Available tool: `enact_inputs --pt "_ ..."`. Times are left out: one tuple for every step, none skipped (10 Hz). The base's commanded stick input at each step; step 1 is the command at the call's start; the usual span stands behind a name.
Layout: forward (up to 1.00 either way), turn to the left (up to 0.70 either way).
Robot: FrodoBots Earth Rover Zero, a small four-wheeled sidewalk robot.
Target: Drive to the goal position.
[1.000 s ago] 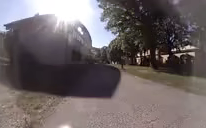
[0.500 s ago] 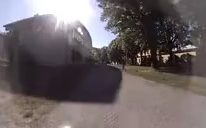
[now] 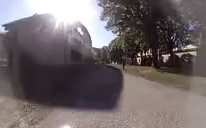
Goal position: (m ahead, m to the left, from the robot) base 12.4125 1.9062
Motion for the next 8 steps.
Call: enact_inputs --pt "0.45 0.00" --pt "0.45 0.00" --pt "0.45 0.00" --pt "0.45 0.00" --pt "0.45 0.00" --pt "0.45 0.00" --pt "0.45 0.00" --pt "0.45 0.00"
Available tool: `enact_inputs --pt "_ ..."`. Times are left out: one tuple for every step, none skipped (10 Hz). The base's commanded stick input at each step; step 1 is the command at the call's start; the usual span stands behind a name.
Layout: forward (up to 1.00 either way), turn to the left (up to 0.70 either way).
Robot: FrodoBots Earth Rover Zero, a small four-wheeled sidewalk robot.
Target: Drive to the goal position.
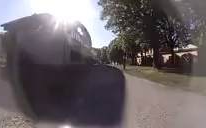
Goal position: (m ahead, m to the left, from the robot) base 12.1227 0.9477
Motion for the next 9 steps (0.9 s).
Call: enact_inputs --pt "0.45 0.00" --pt "0.45 0.00" --pt "0.45 0.00" --pt "0.45 0.00" --pt "0.45 0.00" --pt "0.45 0.00" --pt "0.45 0.00" --pt "0.45 0.00" --pt "0.45 0.00"
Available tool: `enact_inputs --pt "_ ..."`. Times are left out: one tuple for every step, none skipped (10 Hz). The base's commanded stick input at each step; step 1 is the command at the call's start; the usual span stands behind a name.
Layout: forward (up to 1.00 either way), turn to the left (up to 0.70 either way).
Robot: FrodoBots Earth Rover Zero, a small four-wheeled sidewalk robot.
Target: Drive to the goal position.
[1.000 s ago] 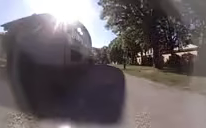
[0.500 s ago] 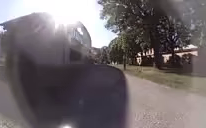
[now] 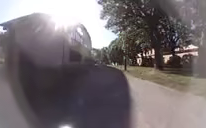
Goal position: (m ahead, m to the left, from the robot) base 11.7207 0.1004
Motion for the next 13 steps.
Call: enact_inputs --pt "0.45 0.00" --pt "0.45 0.00" --pt "0.45 0.00" --pt "0.45 0.00" --pt "0.45 0.00" --pt "0.45 0.00" --pt "0.45 0.00" --pt "0.45 0.00" --pt "0.45 0.00" --pt "0.45 0.00" --pt "0.45 0.00" --pt "0.45 0.00" --pt "0.45 0.00"
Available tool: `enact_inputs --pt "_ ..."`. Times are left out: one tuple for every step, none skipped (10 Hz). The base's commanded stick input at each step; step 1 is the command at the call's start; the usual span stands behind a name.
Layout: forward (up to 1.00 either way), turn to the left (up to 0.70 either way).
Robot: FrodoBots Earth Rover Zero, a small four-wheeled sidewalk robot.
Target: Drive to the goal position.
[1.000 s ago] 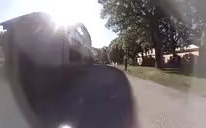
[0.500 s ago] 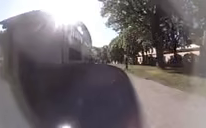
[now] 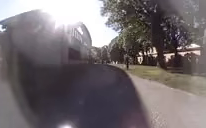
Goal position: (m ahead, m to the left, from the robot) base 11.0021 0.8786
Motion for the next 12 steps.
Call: enact_inputs --pt "0.45 0.00" --pt "0.45 0.00" --pt "0.45 0.00" --pt "0.45 0.00" --pt "0.45 0.00" --pt "0.45 0.00" --pt "0.45 0.00" --pt "0.45 0.00" --pt "0.45 0.00" --pt "0.45 0.00" --pt "0.45 0.00" --pt "0.45 0.00"
